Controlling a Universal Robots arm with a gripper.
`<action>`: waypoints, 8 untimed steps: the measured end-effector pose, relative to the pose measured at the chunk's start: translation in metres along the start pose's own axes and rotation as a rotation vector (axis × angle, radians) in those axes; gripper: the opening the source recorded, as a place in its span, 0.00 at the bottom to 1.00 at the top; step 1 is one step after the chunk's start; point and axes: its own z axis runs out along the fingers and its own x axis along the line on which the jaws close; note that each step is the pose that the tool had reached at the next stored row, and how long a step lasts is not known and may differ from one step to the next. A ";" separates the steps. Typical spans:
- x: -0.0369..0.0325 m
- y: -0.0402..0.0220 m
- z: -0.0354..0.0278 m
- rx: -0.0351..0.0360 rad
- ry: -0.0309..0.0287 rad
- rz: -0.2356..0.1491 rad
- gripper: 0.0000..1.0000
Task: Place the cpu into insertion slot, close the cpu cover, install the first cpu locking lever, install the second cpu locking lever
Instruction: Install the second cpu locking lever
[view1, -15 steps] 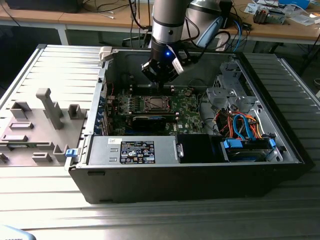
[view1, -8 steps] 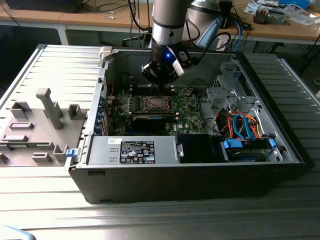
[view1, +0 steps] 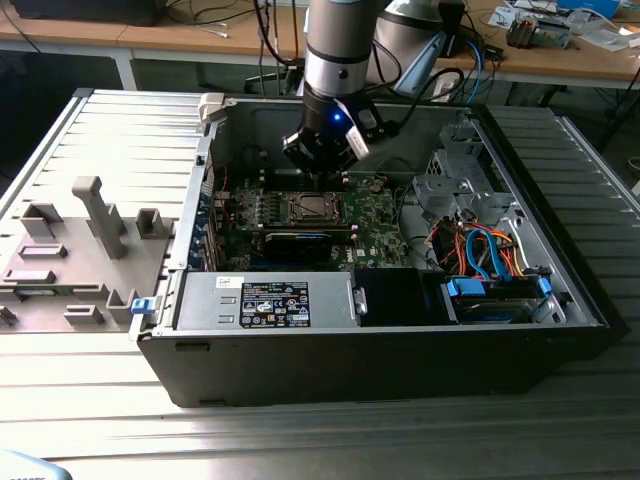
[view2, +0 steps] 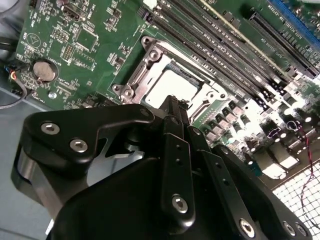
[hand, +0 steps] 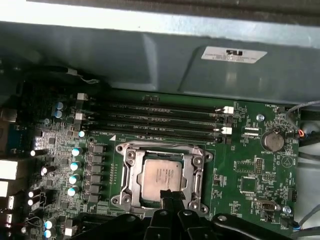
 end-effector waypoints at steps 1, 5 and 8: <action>0.0003 -0.0031 -0.0002 -0.0076 -0.0007 0.000 0.11; 0.0011 -0.0112 -0.0005 -0.0310 -0.0031 -0.001 0.11; 0.0012 -0.0125 -0.0004 -0.0790 -0.0078 -0.001 0.11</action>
